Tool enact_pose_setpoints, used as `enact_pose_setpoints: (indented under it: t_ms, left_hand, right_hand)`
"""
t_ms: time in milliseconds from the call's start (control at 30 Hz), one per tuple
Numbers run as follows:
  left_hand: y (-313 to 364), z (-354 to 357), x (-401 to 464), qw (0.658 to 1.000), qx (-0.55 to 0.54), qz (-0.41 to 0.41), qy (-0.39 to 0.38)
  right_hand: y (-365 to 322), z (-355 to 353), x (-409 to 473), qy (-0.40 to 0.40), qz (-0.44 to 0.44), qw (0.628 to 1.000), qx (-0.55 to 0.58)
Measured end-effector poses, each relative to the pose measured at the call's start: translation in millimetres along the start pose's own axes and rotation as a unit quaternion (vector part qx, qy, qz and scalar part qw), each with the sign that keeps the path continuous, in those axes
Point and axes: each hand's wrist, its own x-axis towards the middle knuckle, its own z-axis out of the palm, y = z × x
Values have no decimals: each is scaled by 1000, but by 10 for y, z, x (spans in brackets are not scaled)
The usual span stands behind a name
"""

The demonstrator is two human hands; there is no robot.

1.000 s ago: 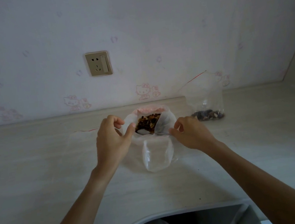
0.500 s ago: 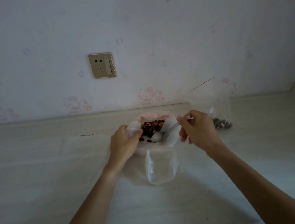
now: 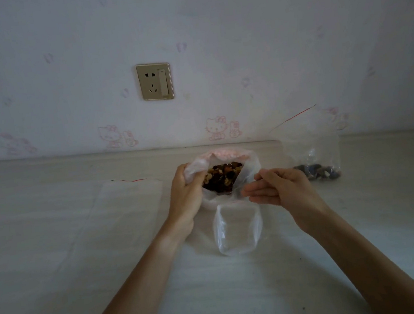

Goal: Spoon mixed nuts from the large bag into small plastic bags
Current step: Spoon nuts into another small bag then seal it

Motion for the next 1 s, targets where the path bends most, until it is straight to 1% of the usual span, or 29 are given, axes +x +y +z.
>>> enact_pose_setpoints:
  t_ms: [100, 200, 333, 467, 533, 633, 833, 1000]
  left_hand:
    - [6, 4, -4, 1000, -21, -15, -7]
    - [27, -22, 4, 999, -28, -16, -13]
    - [19, -46, -5, 1000, 8, -8, -29]
    - [-2, -66, 15, 996, 77, 29, -34]
    - [-14, -71, 27, 995, 90, 35, -39]
    - [-27, -65, 27, 994, 92, 39, -41]
    - [-47, -42, 16, 991, 100, 69, -56]
    - [-46, -53, 16, 993, 89, 64, -45]
  right_hand:
    - [64, 59, 1, 12, 26, 999, 20]
    - [92, 142, 44, 44, 27, 998, 47]
    - [61, 189, 92, 62, -3, 997, 34]
    - [82, 146, 86, 72, -46, 996, -13]
    - [103, 113, 97, 89, -64, 993, -37]
    - [98, 117, 139, 103, -64, 992, -32]
    - [99, 353, 279, 84, -42, 995, -35]
    - [153, 317, 258, 66, -27, 997, 11]
